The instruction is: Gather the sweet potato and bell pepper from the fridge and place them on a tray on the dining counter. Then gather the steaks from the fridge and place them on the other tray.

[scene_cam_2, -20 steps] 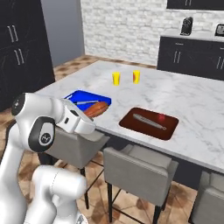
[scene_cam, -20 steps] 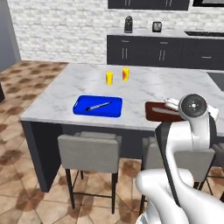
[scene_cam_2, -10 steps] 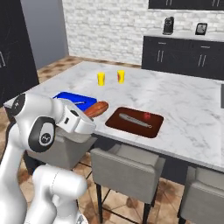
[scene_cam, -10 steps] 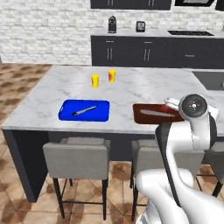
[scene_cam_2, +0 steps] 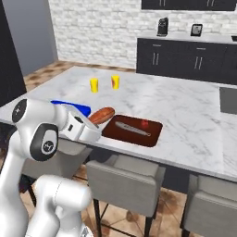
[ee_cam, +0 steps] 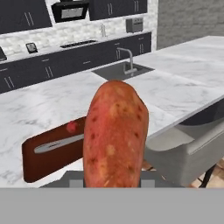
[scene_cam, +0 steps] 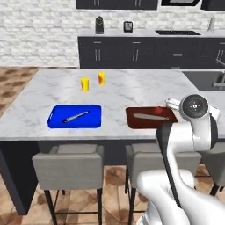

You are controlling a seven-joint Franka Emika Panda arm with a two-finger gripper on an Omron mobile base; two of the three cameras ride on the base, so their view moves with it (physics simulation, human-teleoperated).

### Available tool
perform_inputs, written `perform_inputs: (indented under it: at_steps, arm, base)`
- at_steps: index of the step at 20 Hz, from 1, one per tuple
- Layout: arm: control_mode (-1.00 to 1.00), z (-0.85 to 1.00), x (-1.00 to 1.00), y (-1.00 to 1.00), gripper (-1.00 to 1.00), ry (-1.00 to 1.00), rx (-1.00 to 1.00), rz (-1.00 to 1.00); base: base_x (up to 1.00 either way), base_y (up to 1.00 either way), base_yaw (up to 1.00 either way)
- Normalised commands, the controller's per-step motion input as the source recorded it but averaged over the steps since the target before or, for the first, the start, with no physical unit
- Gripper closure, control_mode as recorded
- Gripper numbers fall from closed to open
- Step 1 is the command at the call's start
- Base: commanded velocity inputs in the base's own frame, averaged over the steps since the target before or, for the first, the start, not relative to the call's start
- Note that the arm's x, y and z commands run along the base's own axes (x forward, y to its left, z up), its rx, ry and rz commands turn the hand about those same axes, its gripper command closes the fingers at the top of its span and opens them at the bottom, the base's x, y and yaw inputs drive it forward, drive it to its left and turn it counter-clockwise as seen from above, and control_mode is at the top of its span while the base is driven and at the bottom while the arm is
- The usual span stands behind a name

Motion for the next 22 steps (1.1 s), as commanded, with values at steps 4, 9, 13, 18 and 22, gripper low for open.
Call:
perform_inputs:
  at_steps: [4, 9, 13, 18, 22]
  arm:
    - [1.0, 0.0, 0.0, 0.0, 1.0, 0.0, 0.0, 0.0]
    - [1.0, 0.0, 0.0, 0.0, 1.0, 0.0, 0.0, 0.0]
    - [1.0, 0.0, 0.0, 0.0, 1.0, 0.0, 0.0, 0.0]
    - [-1.0, 0.03, 0.12, 0.0, 1.0, -0.01, 0.04, -0.01]
    - [-1.0, 0.07, 0.21, -0.01, 1.0, 0.0, 0.09, 0.05]
  base:
    - [0.37, 0.0, -0.15]
    - [0.33, 0.0, -0.12]
    - [0.16, 0.0, -0.11]
    - [0.01, 0.0, -0.02]
    - [0.0, 0.0, 0.0]
